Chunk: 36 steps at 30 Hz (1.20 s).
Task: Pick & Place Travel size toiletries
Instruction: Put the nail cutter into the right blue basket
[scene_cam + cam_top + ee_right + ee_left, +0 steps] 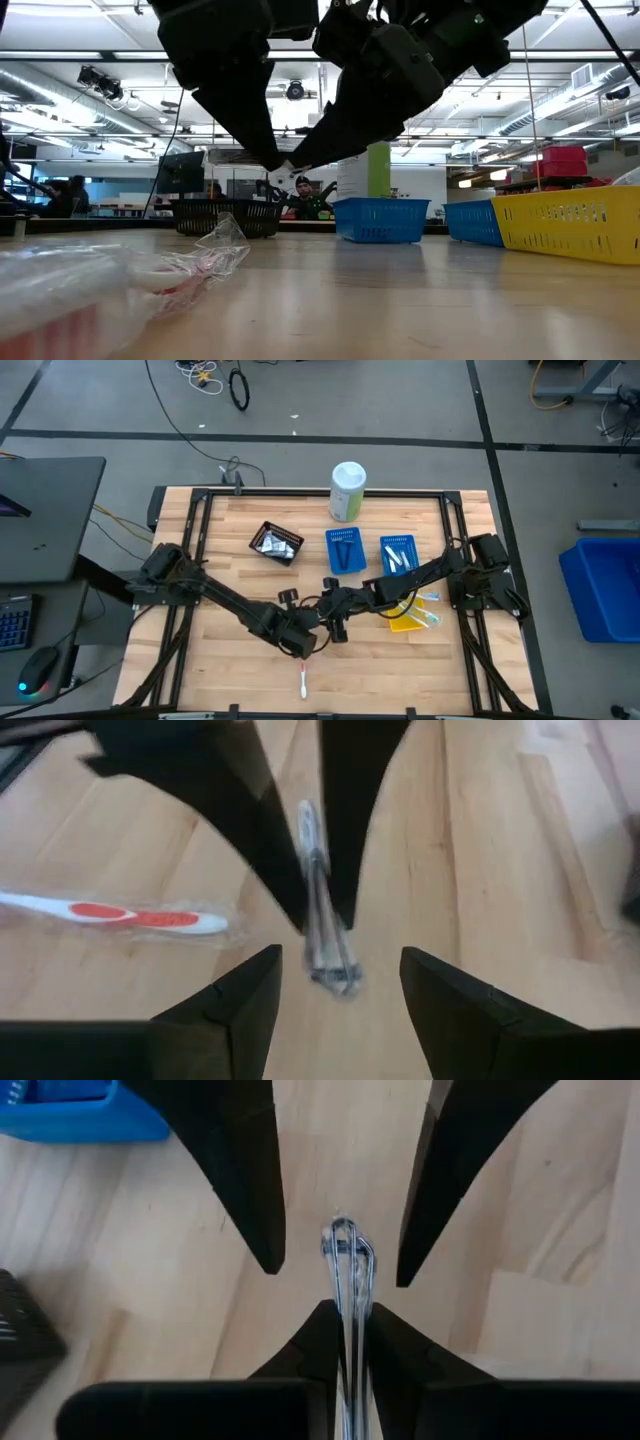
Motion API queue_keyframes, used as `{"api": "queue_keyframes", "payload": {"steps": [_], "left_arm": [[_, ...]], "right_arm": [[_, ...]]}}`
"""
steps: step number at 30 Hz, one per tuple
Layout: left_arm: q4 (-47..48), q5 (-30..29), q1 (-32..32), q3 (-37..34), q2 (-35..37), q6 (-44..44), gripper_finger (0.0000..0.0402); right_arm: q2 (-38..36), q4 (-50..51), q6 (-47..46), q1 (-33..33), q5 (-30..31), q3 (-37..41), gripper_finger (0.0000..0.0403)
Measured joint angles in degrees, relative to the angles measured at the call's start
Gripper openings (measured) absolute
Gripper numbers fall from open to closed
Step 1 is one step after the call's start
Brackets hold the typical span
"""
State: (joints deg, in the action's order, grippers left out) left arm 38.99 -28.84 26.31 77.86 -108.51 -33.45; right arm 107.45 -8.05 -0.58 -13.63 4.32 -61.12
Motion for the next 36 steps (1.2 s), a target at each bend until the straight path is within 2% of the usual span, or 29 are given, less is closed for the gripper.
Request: {"api": "queue_keyframes", "payload": {"steps": [6, 12, 17, 26, 30, 33, 36], "left_arm": [[-1.6, 0.3, -1.2, 0.0, 0.0, 0.8, 0.0047], [-1.9, 0.5, -1.3, -0.2, 0.0, -1.2, 0.0045], [-2.2, 0.2, -1.4, -0.3, 0.0, -2.4, 0.0061], [-2.9, -1.0, -1.4, -0.3, 0.2, -1.8, 0.0109], [-2.9, -2.0, -1.8, -0.3, 0.2, -1.1, 0.0141], [-2.9, -4.2, -2.4, -0.2, 0.2, -1.0, 0.0163], [-2.6, -3.8, -2.7, -0.3, 0.2, -0.6, 0.0177]], "right_arm": [[0.0, -0.8, 0.0, 0.0, 0.0, 0.0, 0.0189], [0.0, 1.7, -0.4, 0.0, 0.0, 0.0, 0.0118], [0.0, 2.3, -0.2, 0.0, -0.1, 0.0, 0.0070], [-0.8, 4.6, 0.0, 0.0, 1.7, 0.0, 0.0063], [-4.4, 13.6, -0.8, -0.1, 8.5, -0.1, 0.0063], [-8.8, 23.7, -3.0, -0.1, 12.2, -0.1, 0.0063], [-14.6, 35.6, -6.5, 0.1, 17.1, -0.1, 0.0065]]}}
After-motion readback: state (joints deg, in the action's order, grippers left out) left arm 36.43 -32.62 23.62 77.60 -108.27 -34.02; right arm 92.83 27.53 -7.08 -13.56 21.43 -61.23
